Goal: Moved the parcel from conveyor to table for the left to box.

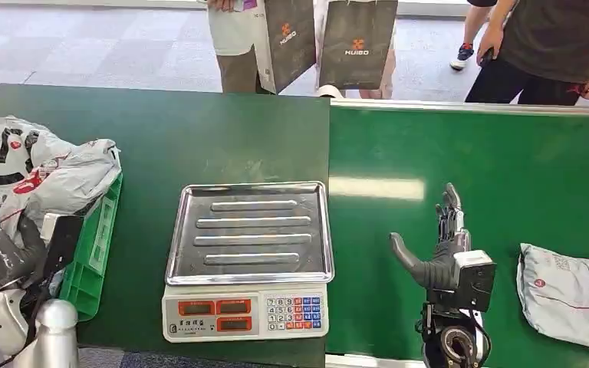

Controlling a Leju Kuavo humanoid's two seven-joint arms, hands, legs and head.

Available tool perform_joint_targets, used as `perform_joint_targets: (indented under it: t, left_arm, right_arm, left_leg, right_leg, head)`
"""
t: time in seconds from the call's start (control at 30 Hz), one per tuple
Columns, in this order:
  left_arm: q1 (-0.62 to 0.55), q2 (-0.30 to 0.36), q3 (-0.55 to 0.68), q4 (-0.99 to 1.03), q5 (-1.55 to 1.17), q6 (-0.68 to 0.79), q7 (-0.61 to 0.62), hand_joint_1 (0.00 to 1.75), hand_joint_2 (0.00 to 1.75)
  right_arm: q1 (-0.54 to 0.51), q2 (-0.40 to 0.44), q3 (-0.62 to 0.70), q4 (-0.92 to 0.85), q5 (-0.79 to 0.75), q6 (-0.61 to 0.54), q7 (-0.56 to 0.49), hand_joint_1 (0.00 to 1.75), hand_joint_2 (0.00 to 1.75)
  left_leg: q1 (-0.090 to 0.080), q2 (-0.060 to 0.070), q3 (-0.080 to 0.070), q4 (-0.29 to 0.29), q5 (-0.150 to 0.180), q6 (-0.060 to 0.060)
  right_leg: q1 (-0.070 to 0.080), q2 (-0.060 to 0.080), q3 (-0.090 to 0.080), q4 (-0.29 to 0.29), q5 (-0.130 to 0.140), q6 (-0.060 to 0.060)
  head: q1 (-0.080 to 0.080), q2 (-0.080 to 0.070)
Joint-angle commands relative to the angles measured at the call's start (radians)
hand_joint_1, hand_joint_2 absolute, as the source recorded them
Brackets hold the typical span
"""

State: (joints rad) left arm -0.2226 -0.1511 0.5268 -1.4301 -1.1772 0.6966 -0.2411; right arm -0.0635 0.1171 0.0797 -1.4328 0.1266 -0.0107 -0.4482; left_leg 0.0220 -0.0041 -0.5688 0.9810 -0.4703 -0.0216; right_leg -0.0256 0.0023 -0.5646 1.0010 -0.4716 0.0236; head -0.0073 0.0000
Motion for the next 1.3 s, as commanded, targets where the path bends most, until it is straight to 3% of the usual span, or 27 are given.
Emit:
perform_joint_targets:
  t: [0.03, 0.2, 0.63, 0.8, 0.93, 0.97, 1.0, 1.03, 1.07, 1.1, 1.3]
  left_arm:
    - [0.015, 0.107, -0.085, 0.133, -0.01, -0.009, 0.186, 1.75, 1.75]
    - [0.002, 0.124, -0.033, 0.173, -0.01, -0.063, 0.263, 1.75, 1.75]
    - [0.003, 0.146, 0.006, 0.185, -0.02, -0.089, 0.276, 1.75, 1.75]
    - [-0.012, 0.206, 0.004, 0.316, -0.037, -0.235, 0.346, 1.75, 1.75]
    - [-0.017, 0.201, 0.012, 0.355, -0.041, -0.316, 0.361, 1.71, 1.75]
    - [-0.023, 0.202, 0.006, 0.364, -0.052, -0.354, 0.372, 1.59, 1.75]
    - [-0.024, 0.202, 0.002, 0.364, -0.057, -0.381, 0.377, 1.34, 1.75]
    - [-0.024, 0.201, 0.0, 0.363, -0.059, -0.393, 0.378, 0.61, 1.75]
    - [-0.02, 0.201, -0.007, 0.36, -0.065, -0.423, 0.379, 0.28, 1.75]
    - [-0.014, 0.2, -0.015, 0.355, -0.066, -0.461, 0.373, 0.05, 1.75]
    - [0.015, 0.19, -0.05, 0.322, -0.05, -0.582, 0.334, 0.0, 1.75]
  right_arm:
    - [-0.027, -0.007, -0.022, 0.021, 0.004, 0.004, 0.016, 0.0, 1.75]
    - [-0.012, 0.001, -0.035, 0.006, 0.012, 0.004, 0.027, 0.0, 1.75]
    - [0.0, -0.004, -0.03, 0.006, 0.013, 0.004, 0.028, 0.0, 1.75]
    - [0.012, 0.013, -0.043, -0.014, 0.022, 0.022, 0.039, 0.0, 1.75]
    - [0.008, 0.02, -0.055, -0.015, 0.035, 0.036, 0.043, 0.0, 1.75]
    - [0.004, 0.02, -0.056, -0.014, 0.038, 0.04, 0.046, 0.0, 1.75]
    - [0.0, 0.021, -0.058, -0.012, 0.04, 0.044, 0.049, 0.0, 1.75]
    - [-0.002, 0.022, -0.059, -0.01, 0.042, 0.046, 0.05, 0.0, 1.75]
    - [-0.004, 0.023, -0.059, -0.007, 0.044, 0.049, 0.052, 0.0, 1.75]
    - [-0.003, 0.025, -0.06, -0.005, 0.047, 0.052, 0.053, 0.0, 1.75]
    - [-0.016, 0.025, -0.055, 0.017, 0.058, 0.068, 0.052, 0.0, 1.75]
  left_leg:
    - [0.0, 0.001, 0.002, -0.003, 0.001, 0.001]
    - [-0.001, 0.0, 0.001, -0.002, 0.001, 0.001]
    - [0.0, 0.001, 0.001, -0.002, 0.001, 0.002]
    - [0.0, 0.001, 0.002, -0.003, 0.001, 0.002]
    - [0.0, 0.001, 0.002, -0.003, 0.001, 0.001]
    - [-0.001, 0.001, 0.003, -0.003, 0.001, 0.001]
    - [-0.001, 0.001, 0.004, -0.004, 0.001, 0.001]
    - [-0.001, 0.001, 0.004, -0.003, 0.001, 0.001]
    - [-0.001, 0.001, 0.005, -0.004, 0.001, 0.001]
    - [-0.001, 0.002, 0.006, -0.005, 0.002, 0.001]
    - [-0.001, 0.002, 0.012, -0.007, 0.002, 0.001]
  right_leg:
    - [0.0, 0.0, 0.001, -0.002, 0.001, -0.003]
    - [0.0, 0.0, 0.001, -0.001, 0.0, -0.002]
    - [0.001, 0.0, 0.0, -0.001, 0.001, -0.002]
    - [0.0, 0.0, 0.001, -0.002, 0.001, -0.003]
    - [0.0, 0.0, 0.001, -0.001, 0.001, -0.003]
    - [-0.001, 0.0, 0.002, -0.001, 0.0, -0.002]
    - [0.0, 0.001, 0.003, -0.002, 0.001, -0.003]
    - [0.0, 0.001, 0.003, -0.001, 0.001, -0.002]
    - [0.0, 0.001, 0.003, -0.001, 0.001, -0.003]
    - [0.0, 0.001, 0.004, -0.002, 0.002, -0.003]
    - [-0.001, 0.002, 0.009, -0.002, 0.002, -0.004]
  head:
    - [0.0, 0.0]
    - [0.0, 0.0]
    - [0.0, 0.0]
    - [0.0, 0.0]
    - [0.001, 0.0]
    - [0.0, 0.0]
    - [0.0, 0.0]
    - [0.0, 0.0]
    - [0.0, 0.0]
    - [0.0, 0.0]
    - [0.0, 0.0]
